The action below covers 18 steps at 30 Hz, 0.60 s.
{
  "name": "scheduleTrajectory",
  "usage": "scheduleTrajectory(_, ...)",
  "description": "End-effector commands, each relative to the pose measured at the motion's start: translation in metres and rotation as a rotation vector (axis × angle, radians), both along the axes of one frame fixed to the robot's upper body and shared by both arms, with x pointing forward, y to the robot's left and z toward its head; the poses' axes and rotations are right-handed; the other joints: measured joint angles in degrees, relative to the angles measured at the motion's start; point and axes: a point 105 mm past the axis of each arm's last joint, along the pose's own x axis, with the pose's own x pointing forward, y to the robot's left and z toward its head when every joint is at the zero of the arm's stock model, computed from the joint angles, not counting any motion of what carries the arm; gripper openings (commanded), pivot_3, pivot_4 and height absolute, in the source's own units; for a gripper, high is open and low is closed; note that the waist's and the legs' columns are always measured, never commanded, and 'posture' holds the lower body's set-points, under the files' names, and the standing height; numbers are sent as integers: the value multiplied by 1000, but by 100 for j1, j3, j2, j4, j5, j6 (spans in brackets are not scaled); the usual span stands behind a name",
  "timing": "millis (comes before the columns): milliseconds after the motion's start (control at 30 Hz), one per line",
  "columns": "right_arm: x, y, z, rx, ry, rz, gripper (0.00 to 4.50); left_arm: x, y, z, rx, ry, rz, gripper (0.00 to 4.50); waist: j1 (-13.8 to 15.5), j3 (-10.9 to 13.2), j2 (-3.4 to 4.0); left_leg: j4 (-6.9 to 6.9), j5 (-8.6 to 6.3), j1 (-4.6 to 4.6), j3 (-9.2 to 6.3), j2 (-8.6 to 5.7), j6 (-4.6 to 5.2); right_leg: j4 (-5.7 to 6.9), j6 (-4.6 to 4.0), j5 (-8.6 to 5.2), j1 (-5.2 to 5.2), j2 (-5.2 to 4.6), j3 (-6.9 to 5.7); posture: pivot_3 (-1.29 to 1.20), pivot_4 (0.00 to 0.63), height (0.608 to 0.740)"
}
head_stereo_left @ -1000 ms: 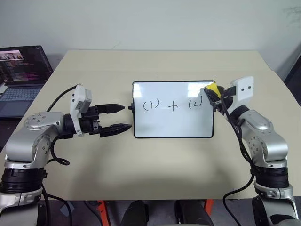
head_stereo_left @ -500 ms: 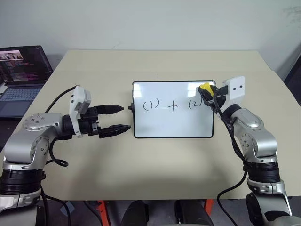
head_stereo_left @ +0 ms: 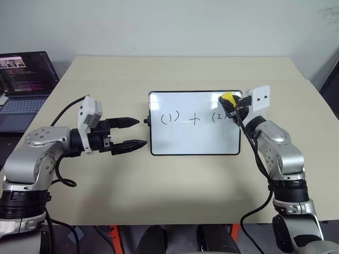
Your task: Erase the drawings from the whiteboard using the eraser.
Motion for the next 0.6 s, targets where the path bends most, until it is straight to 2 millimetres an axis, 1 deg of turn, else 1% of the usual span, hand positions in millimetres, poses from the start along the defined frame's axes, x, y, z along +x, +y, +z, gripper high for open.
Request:
scheduleTrajectory(33,-1,-3,-8,-18,-9,-11,1177,-4,2,16,11,-66,3,4500,0,0,0,0,0,0,0,0,0,0,0,0,0,0,-1,0,150,740)
scheduleTrajectory(167,0,-3,-17,-22,5,-14,1177,-5,3,16,12,-67,8,4500,0,-1,-1,1,0,2,0,0,0,1,0,0,2,0,0,0,150,740)
scheduleTrajectory(400,-1,4,-28,-10,27,-4,1177,-6,2,16,12,-70,8,4500,-5,-2,-3,3,0,8,0,1,0,5,-1,1,5,0,0,0,150,740)
scheduleTrajectory(533,-5,7,-33,-8,44,9,1177,-7,2,16,12,-72,8,4500,-10,-3,-5,4,0,10,1,1,0,6,-1,1,6,0,1,0,150,740)
scheduleTrajectory(600,-9,6,-38,-18,62,12,1177,-7,2,16,12,-72,8,4500,-7,-4,-7,4,0,11,0,1,0,6,-1,1,7,1,0,0,150,740)
